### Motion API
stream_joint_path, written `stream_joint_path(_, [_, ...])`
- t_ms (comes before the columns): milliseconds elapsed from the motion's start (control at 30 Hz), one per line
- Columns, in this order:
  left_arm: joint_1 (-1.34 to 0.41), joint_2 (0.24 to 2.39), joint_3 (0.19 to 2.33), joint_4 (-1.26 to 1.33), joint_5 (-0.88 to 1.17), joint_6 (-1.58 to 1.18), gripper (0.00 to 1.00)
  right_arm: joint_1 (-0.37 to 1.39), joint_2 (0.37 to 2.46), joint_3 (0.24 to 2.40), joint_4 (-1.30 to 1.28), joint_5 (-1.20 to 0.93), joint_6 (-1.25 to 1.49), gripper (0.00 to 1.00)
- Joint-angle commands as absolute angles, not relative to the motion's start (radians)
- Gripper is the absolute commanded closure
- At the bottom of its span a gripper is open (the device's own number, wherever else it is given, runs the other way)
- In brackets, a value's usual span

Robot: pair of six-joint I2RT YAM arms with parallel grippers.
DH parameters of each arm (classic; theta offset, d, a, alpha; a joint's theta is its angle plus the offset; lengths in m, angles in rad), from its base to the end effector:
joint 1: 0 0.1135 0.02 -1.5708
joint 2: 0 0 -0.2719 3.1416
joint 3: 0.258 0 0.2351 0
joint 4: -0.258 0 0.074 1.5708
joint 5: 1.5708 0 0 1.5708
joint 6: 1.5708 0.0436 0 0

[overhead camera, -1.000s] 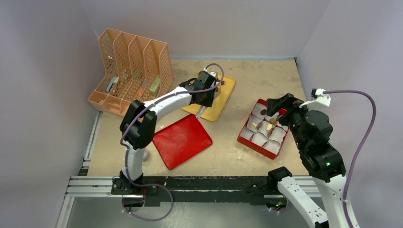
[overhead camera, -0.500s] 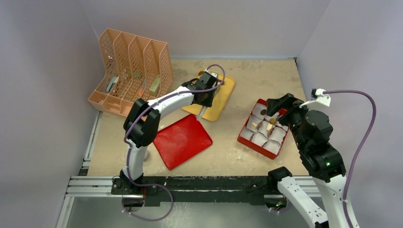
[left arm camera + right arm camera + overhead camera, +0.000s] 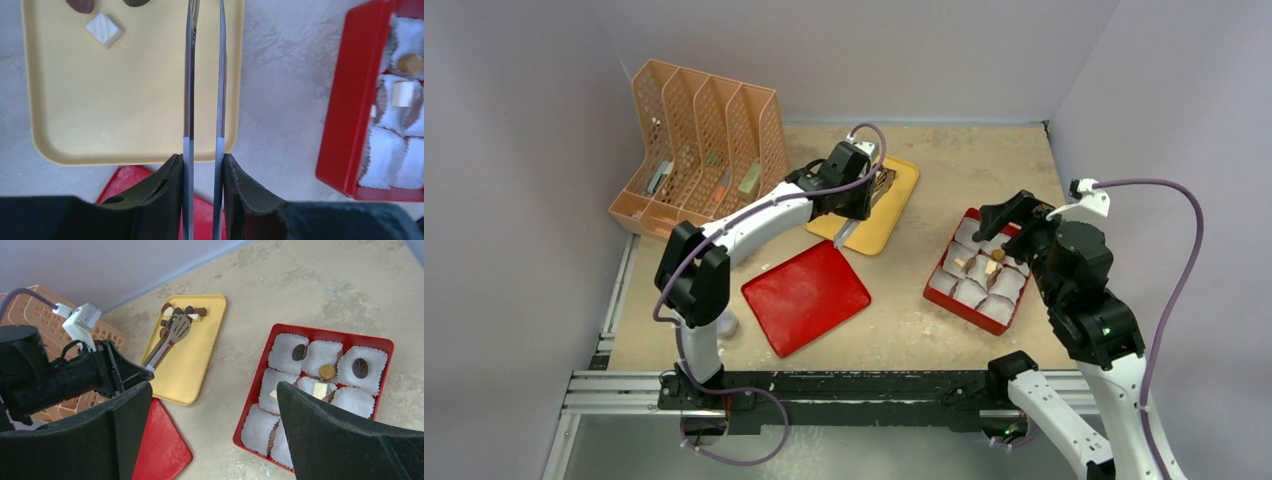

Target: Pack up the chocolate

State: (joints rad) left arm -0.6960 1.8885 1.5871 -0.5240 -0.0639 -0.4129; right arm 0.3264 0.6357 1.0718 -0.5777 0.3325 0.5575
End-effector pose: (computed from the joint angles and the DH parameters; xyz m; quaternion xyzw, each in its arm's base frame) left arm 0.3237 -0.2668 0.2752 0.1198 0.9232 -0.1663 0.3251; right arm 0.0955 0.0173 0.4091 0.1936 0.7275 0.1634 0.6376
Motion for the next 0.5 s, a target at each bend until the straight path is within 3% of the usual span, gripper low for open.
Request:
stream_joint_path(0, [-0.706,1.792,1.557,-0.425,0.067,-0.469,0.85,0.329,0.651,1.112,-0.545,0.365,0.568,0.04])
stream_joint_path(467, [-0.895,1.787,1.565,-0.306,0.194,-0.567,0.85,0.328,0.692,1.181,-0.550,0.419,0.517,0.04])
